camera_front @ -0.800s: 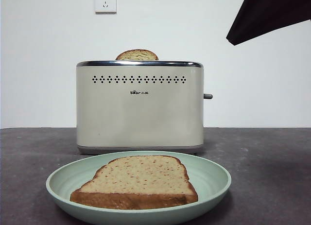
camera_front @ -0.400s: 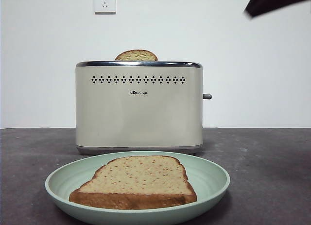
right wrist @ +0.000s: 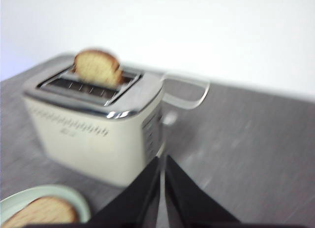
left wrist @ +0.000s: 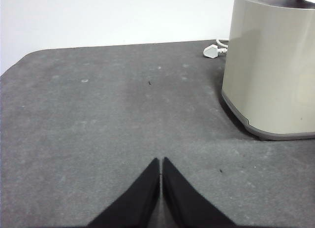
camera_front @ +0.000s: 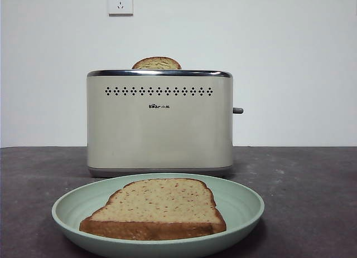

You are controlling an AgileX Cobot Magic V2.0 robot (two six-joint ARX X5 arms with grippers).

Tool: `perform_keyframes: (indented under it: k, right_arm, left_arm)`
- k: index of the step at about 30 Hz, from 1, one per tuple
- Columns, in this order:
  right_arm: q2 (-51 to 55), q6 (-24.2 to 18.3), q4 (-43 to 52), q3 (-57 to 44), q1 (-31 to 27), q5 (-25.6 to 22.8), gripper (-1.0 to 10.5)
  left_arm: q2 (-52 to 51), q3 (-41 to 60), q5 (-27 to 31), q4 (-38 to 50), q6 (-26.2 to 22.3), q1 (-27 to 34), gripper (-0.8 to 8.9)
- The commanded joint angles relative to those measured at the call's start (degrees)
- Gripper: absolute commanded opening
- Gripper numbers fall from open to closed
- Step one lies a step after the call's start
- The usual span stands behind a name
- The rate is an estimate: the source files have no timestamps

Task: Take the bread from the toaster,put the bread on the plate,put the plate on the table

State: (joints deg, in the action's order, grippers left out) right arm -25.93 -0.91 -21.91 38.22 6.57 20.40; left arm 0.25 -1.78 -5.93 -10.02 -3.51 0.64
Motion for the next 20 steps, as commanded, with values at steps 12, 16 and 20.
perform_keyframes:
  k: [12, 16, 20]
  right_arm:
    - [17.6, -2.8, 19.9, -27.6, -3.1, -8.3, 0.1]
    - [21.4, -2.8, 19.8, -31.8, -3.1, -8.7, 0.1]
    - [24.2, -2.7, 19.7, -35.1, -3.1, -8.7, 0.1]
  left_arm:
    - [-0.1, 1.4, -0.2, -0.1, 0.1, 0.1, 0.08]
    - [-0.1, 1.4, -0.2, -0.1, 0.1, 0.1, 0.08]
    - [-0.1, 1.4, -0.2, -0.1, 0.1, 0.2, 0.08]
